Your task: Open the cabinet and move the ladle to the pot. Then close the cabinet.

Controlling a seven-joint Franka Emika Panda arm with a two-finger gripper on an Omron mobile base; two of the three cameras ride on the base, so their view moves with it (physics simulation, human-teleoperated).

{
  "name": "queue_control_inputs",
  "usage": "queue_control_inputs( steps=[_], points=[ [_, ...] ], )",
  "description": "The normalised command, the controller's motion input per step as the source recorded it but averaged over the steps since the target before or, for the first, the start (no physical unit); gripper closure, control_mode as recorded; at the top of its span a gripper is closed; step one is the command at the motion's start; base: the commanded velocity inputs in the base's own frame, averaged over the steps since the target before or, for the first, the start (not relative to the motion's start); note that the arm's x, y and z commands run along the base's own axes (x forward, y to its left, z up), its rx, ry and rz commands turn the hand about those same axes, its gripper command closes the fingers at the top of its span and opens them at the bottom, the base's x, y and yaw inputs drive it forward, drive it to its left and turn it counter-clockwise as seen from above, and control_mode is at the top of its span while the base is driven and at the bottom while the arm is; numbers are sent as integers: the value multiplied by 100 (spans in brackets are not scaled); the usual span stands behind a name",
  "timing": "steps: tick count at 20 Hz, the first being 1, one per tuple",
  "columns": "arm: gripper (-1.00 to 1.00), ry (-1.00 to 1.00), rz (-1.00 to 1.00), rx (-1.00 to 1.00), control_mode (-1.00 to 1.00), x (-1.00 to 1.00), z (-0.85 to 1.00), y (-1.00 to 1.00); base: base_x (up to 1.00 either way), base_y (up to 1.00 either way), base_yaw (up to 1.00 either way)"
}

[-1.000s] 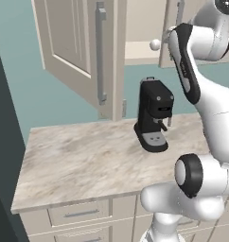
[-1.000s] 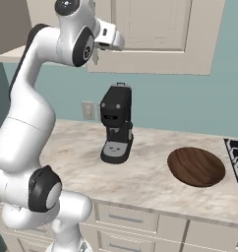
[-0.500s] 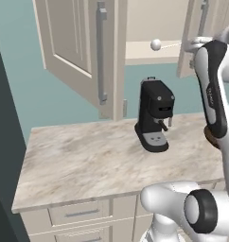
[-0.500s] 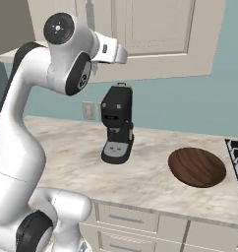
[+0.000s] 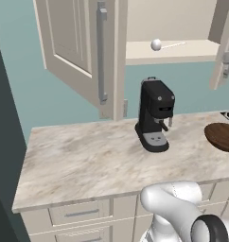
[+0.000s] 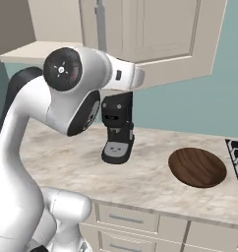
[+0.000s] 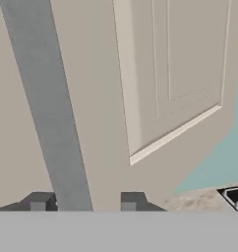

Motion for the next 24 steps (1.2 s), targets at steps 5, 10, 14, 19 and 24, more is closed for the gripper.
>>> queue_control_inputs(
  steps=[5,10,14,19,24],
  points=[
    [-100,0,-8,1,-100,-77,-1,11,0,0,0],
    [-100,3,-16,0,-100,-97,1,91,0,0,0],
    [-100,21,-20,0,-100,-19,0,100,0,0,0],
    [-100,21,-14,3,-100,53,0,54,0,0,0],
    [-100,19,-8,7,-100,71,0,7,0,0,0]
  ],
)
